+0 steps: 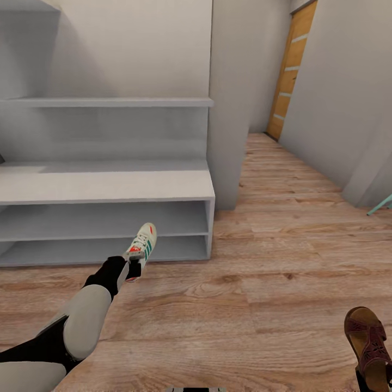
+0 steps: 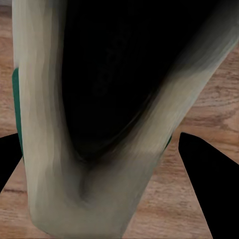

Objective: Pick up the two gym shoes and the two sandals from the corridor floor and place them onto the hallstand (shoe rack) in the corridor, making sure they are on the rack and not on the floor. Arrange them so the two gym shoes are next to each other and the two sandals are next to each other.

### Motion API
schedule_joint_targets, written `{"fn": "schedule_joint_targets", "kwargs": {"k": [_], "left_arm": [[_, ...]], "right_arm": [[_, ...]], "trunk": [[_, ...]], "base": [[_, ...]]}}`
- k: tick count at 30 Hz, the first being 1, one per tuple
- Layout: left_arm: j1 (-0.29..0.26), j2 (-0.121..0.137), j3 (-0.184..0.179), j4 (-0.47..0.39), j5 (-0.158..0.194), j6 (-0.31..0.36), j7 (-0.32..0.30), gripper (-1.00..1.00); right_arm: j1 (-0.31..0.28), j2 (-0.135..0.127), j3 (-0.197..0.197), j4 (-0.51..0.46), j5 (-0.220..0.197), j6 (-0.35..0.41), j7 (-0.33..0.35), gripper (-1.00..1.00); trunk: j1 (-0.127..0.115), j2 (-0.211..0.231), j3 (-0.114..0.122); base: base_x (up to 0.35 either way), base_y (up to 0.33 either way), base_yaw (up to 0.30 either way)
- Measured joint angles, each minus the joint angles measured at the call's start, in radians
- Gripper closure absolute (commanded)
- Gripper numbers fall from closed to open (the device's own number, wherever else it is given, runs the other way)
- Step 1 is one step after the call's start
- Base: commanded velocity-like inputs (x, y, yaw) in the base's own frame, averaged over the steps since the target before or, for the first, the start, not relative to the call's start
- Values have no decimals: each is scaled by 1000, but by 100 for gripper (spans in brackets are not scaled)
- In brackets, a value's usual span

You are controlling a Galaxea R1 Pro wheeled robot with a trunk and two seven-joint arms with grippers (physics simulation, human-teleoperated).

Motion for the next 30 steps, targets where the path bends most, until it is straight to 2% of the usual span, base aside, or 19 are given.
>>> {"fn": "schedule_joint_targets", "kwargs": {"k": [6,14,22,26,30], "left_arm": [[-41,-2,0,1,0,3,1,100],[-46,0,0,0,-1,2,1,100],[-48,-1,0,0,-1,1,1,100],[-71,-24,0,-23,1,-21,24,100],[-52,-7,-3,-29,-3,-28,47,100]], "right_arm": [[0,0,0,0,0,0,0,100],[-1,0,0,0,0,0,0,100],[0,0,0,0,0,0,0,100],[-1,23,6,0,6,-3,-1,100],[-1,29,5,1,5,-2,-1,100]], "trunk": [[3,-1,-33],[6,-3,-75],[10,-5,-108],[10,-5,-108],[10,-5,-108]], "base": [[0,0,0],[0,0,0],[0,0,0],[0,0,0],[0,0,0]]}}
